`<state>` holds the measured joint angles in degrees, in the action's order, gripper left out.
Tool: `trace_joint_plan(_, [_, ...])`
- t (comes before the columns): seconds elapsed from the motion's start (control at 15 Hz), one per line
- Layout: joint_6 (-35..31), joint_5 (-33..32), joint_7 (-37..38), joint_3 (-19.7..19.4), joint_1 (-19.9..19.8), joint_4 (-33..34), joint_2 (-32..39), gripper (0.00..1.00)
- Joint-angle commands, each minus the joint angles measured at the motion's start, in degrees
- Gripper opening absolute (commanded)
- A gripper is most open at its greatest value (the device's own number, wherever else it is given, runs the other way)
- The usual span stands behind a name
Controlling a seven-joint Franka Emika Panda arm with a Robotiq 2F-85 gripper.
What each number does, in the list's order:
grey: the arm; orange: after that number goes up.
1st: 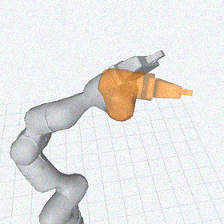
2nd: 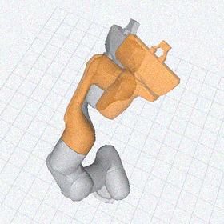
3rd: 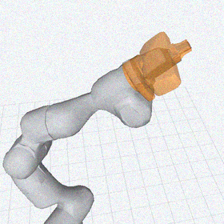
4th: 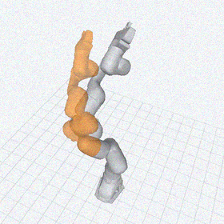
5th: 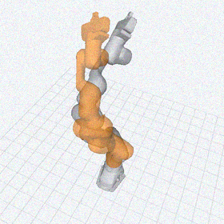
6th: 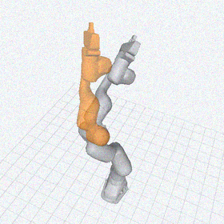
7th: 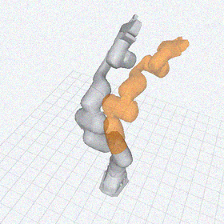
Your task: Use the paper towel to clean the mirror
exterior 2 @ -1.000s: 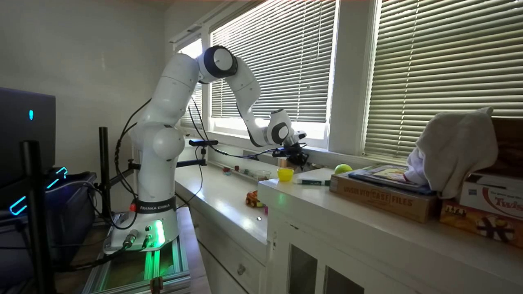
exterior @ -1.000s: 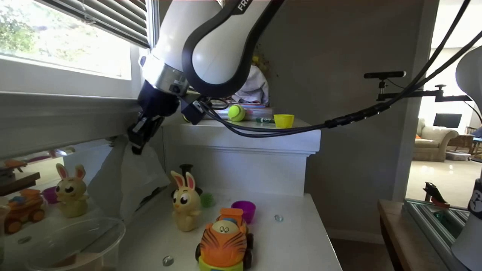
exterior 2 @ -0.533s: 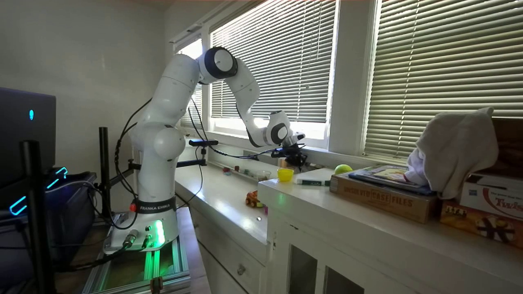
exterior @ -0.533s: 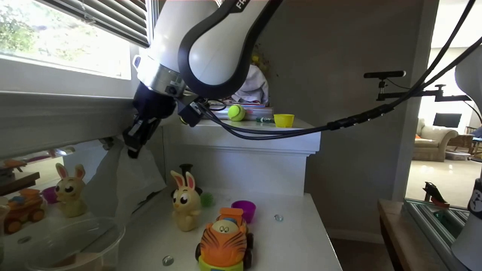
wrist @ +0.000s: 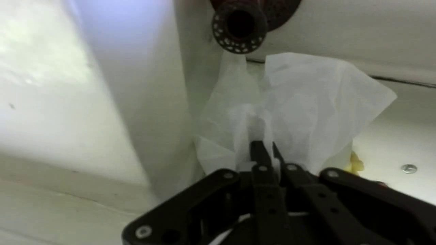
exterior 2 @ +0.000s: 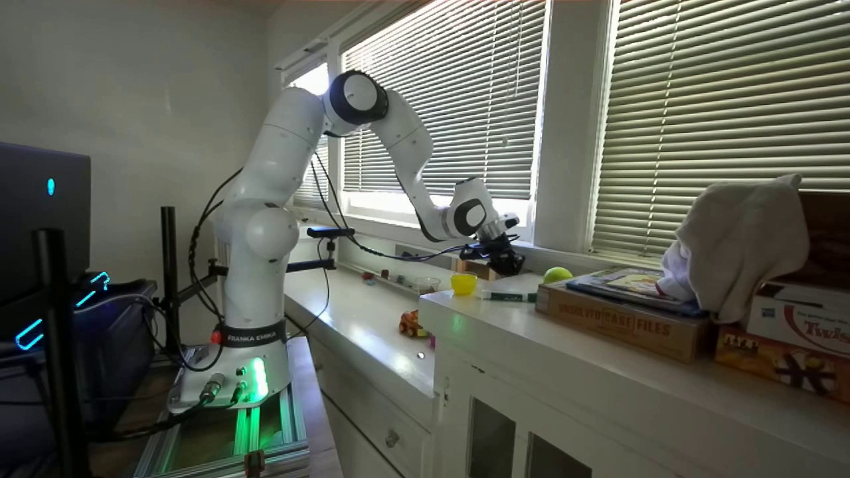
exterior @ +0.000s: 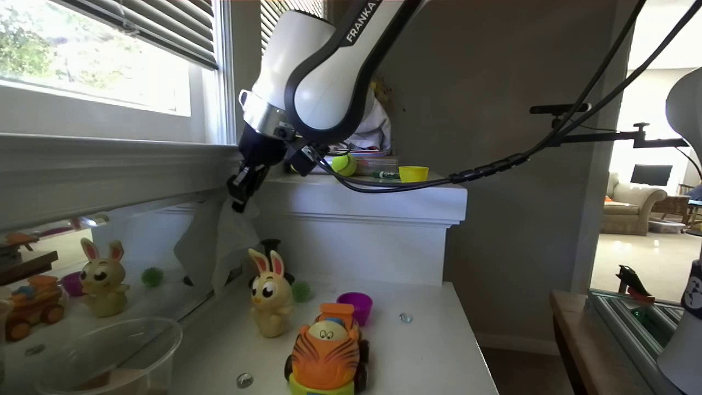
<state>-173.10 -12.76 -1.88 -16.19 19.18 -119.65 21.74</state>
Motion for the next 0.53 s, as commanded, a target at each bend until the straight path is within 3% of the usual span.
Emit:
trace_joint_plan(0.0, [0.78,0.55,0.68,-0.41,-0.36,0.20,-0.67,0.00])
trace_joint_plan(0.47, [1.56,0.82,0.91,2.82,2.56,3.06,0.09,0.00])
